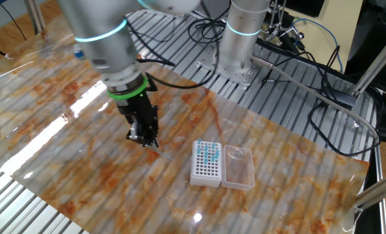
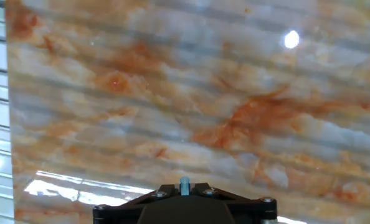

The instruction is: Insert a medium pipette tip into the holder for medium pipette tips

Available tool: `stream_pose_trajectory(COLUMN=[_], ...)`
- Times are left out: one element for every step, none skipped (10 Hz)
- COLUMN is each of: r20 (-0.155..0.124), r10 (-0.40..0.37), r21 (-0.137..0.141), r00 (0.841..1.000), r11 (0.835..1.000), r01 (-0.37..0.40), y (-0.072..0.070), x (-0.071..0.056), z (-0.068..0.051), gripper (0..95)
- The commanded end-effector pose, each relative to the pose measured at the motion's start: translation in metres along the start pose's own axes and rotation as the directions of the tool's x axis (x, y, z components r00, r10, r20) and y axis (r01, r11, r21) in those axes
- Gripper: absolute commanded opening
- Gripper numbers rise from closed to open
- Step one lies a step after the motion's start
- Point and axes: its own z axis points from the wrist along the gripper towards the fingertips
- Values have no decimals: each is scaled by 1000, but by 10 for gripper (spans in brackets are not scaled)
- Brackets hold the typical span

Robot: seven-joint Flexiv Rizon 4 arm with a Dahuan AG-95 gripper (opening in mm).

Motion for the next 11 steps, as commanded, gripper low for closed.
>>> stream_pose_trajectory(r20=[11, 14, 28, 37, 46, 60, 68, 80, 86, 113, 129], r10=[0, 4, 5, -2, -7, -13, -15, -21, -24, -27, -34], r21=[-1, 0, 0, -3, -4, -2, -5, -4, -4, -6, -5], r00=[1000, 1000, 1000, 999, 999, 998, 998, 997, 996, 993, 991], r11=[1000, 1000, 1000, 1000, 1000, 1000, 1000, 1000, 1000, 1000, 999], r01=[0, -4, -5, 2, 7, 13, 15, 22, 24, 28, 35], y=[1, 1, 0, -1, -1, -2, -2, -3, -3, -4, -4], x=[8, 14, 21, 26, 29, 33, 35, 39, 40, 45, 47], z=[-2, -4, -5, -6, -6, -7, -8, -8, -8, -8, -8], gripper=[0, 0, 0, 0, 0, 0, 0, 0, 0, 0, 0])
